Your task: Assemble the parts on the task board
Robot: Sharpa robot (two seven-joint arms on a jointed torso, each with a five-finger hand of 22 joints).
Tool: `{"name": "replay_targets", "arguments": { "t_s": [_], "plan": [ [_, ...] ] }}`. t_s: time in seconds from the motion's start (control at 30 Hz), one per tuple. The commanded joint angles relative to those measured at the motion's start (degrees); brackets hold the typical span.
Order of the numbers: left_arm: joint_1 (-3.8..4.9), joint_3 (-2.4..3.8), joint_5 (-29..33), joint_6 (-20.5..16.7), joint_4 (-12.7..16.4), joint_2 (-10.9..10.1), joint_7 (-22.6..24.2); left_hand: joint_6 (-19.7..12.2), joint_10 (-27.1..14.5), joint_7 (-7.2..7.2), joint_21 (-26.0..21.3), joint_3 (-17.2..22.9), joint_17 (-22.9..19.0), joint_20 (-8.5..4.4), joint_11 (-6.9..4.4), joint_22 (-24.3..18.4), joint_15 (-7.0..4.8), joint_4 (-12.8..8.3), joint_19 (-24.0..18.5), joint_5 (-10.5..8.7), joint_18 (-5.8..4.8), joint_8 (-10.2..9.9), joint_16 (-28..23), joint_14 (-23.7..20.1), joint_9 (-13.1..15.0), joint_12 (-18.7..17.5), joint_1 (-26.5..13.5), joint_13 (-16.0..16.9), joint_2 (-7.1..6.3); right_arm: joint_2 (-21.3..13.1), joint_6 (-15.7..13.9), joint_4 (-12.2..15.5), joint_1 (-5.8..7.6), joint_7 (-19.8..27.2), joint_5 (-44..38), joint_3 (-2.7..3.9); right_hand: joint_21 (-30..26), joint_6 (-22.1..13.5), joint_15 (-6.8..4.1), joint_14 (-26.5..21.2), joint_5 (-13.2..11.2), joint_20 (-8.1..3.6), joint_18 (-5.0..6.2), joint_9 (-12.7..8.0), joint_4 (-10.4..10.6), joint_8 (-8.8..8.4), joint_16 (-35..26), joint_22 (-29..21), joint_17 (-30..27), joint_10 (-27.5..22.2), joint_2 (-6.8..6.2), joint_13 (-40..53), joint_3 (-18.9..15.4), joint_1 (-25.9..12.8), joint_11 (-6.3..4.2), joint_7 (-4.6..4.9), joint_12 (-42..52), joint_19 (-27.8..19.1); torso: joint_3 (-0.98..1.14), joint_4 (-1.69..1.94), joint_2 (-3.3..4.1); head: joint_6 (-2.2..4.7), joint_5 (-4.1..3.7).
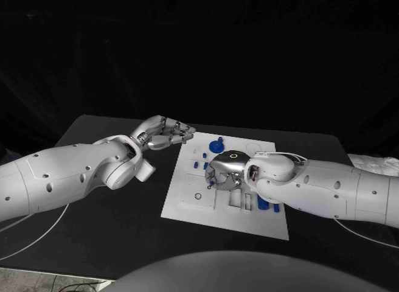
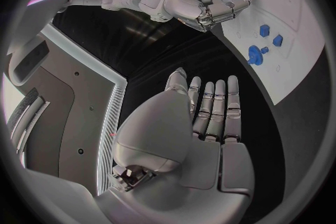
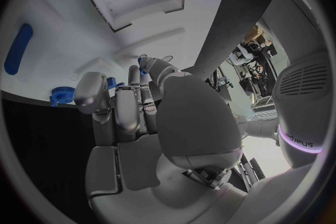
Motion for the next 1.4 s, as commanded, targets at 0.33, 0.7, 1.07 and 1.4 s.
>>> {"name": "replay_targets", "arguments": {
  "t_s": [0.33,0.7,1.07,1.4],
  "plan": [
    [-0.04,0.07,0.38,-0.23,0.26,0.06,-1.00,-0.12,-0.63,0.71,-0.43,-0.37,-0.25,0.43,0.48,0.23,0.62,-0.08,-0.38,0.38,-0.74,0.38,0.74,-0.28,0.07,0.51,0.53,-0.11,0.37,0.76,0.72,-0.05,-0.43,0.50,-0.60,0.00,-0.32,-0.29,0.16,-0.45,-0.12,0.15,0.45,0.06,-0.31,0.15,-0.44,6.81,-0.12,-0.13,-0.12,-0.11,0.11,-0.14,0.24,0.04,-0.40,-0.48,-0.04,0.05,0.01,-0.01,0.01],
    [-0.04,0.07,0.38,0.00,0.28,0.00,-1.26,-0.14,-0.70,0.77,-0.48,-0.39,-0.29,0.50,0.55,0.28,0.70,-0.09,-0.42,0.43,-0.77,0.40,0.85,-0.34,0.07,0.59,0.62,-0.11,0.36,1.23,1.46,-0.49,-0.69,0.14,-0.69,-0.01,-0.71,-0.40,0.14,-0.67,-0.18,0.15,0.52,0.06,-0.42,0.07,-0.69,6.72,-0.41,-0.11,-0.14,-0.14,0.14,-0.11,0.25,0.05,-0.42,-0.70,-0.01,-0.01,-0.05,-0.01,0.06],
    [-0.05,0.07,0.38,0.37,0.27,0.06,-1.45,-0.17,-0.75,0.79,-0.48,-0.40,-0.33,0.60,0.65,0.34,0.79,-0.07,-0.37,0.46,-0.79,0.41,1.00,-0.35,0.07,0.68,0.69,-0.11,0.40,1.20,1.58,-0.48,-0.73,-0.50,-1.50,-0.01,-1.68,-0.46,0.02,-1.25,-0.22,0.12,0.72,0.12,-0.82,-0.05,-1.29,6.49,-1.13,-0.20,-0.19,-0.19,0.28,0.15,0.26,0.04,-0.49,-1.28,-0.02,0.02,-0.03,-0.01,0.10],
    [-0.06,0.06,0.38,0.71,0.17,0.07,-1.66,-0.28,-0.86,0.78,-0.47,-0.40,-0.40,0.76,0.83,0.45,0.96,-0.03,-0.22,0.47,-0.79,0.40,1.32,-0.27,0.05,0.85,0.74,-0.12,0.59,1.01,1.21,-0.43,-0.74,-0.49,-1.68,-0.02,-2.01,-0.29,0.00,-1.56,0.77,0.08,0.76,0.27,-1.02,-0.04,-1.47,6.46,-1.32,-0.30,-0.09,-0.20,0.39,0.02,0.29,0.05,-0.52,-1.58,-0.04,-0.01,-0.10,-0.01,0.14]
  ]
}}
